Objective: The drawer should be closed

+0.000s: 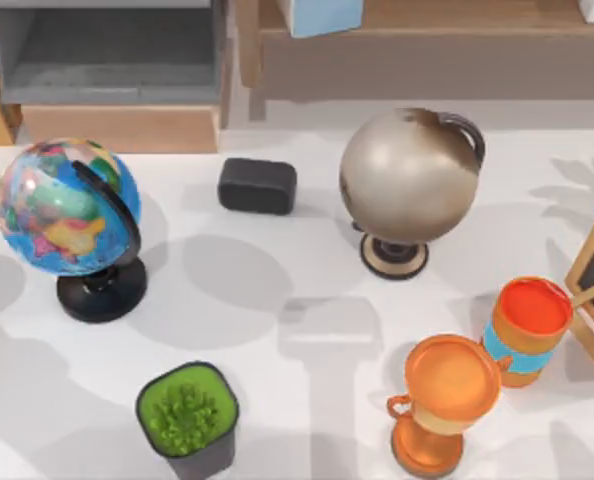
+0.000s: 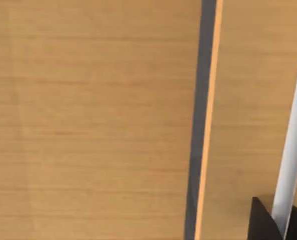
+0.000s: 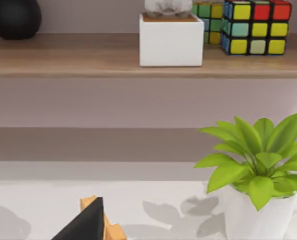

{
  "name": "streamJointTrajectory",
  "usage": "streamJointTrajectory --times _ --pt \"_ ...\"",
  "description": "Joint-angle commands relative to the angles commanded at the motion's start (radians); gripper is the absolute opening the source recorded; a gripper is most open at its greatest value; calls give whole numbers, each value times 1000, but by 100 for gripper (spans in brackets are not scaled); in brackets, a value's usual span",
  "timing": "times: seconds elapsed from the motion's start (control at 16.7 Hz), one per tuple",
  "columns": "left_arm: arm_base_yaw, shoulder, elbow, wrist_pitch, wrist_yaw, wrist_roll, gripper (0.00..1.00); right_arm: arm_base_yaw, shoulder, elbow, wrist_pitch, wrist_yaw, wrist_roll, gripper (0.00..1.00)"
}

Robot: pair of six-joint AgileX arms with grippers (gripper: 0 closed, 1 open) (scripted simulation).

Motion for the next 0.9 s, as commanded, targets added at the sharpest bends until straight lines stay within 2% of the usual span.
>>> streamJointTrajectory --times 0.24,0.54,0.9 --pt "-27 50 107 -62 -28 -1 0 0 0 0 0 0 0 100" --pt "-29 55 117 -68 -30 -1 0 0 0 0 0 0 0 100" --pt "-29 55 117 -68 -30 -1 45 0 0 0 0 0 0 100"
